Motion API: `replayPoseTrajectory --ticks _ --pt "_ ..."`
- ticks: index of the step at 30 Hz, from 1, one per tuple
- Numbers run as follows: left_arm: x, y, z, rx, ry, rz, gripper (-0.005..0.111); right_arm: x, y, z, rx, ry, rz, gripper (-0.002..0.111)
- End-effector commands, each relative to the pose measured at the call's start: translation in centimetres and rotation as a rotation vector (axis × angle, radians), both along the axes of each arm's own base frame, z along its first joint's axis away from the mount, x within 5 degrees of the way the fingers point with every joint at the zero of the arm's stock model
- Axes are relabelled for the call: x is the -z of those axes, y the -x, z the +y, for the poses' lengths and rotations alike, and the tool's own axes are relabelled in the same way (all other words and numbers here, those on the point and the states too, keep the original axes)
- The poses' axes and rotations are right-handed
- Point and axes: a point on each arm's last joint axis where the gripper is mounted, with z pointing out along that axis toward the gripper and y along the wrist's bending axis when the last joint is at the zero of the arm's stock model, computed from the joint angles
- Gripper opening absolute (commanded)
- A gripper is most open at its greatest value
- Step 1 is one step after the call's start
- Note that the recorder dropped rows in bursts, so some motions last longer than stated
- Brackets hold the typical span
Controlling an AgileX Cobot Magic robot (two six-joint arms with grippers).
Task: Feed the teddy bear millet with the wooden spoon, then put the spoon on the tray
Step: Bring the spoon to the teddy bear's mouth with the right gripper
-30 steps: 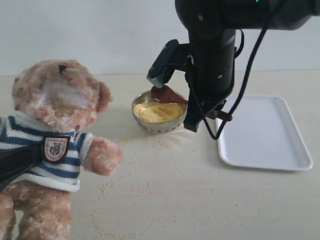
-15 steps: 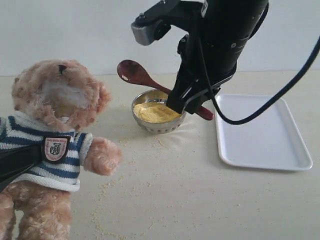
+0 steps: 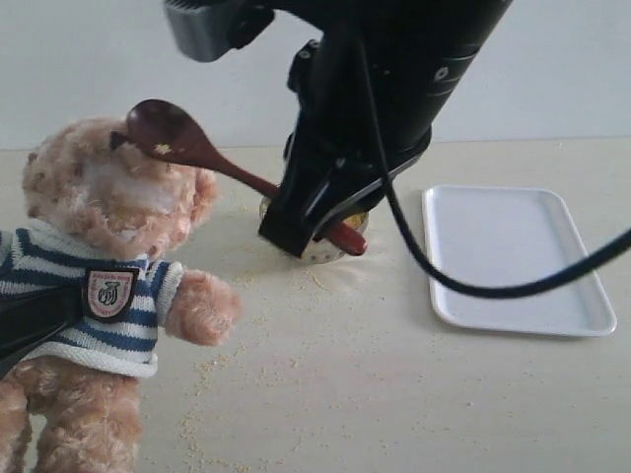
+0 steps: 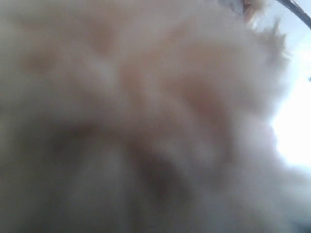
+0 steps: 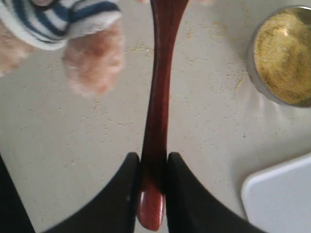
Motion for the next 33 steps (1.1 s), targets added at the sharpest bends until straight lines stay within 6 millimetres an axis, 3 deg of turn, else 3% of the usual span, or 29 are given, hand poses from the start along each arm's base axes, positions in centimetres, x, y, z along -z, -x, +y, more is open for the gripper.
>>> replayPoseTrajectory --ticks 1,8,15,27,33 --pt "-0.3 -0.1 0.0 0.003 0.026 -0.012 0.005 -0.6 2.1 1.0 -0.036 0.035 -0.079 0.0" --pt "-0.3 -0.1 0.0 0.003 0.026 -0.012 0.005 -0.6 3.7 1.9 -0.059 0.038 -0.089 0.0" --pt "-0.3 -0.1 0.0 0.003 0.026 -0.012 0.005 -0.6 3.4 1.9 -0.055 0.056 -0.113 0.0" --pt "-0.3 -0.1 0.0 0.003 0.026 -0.012 0.005 3.3 0.6 3.5 -0.061 0.263 -0.213 0.0" --pt "-0.3 -0.1 0.0 0.003 0.026 -0.012 0.005 3.6 -0.3 4.1 -0.061 0.257 -0.287 0.0"
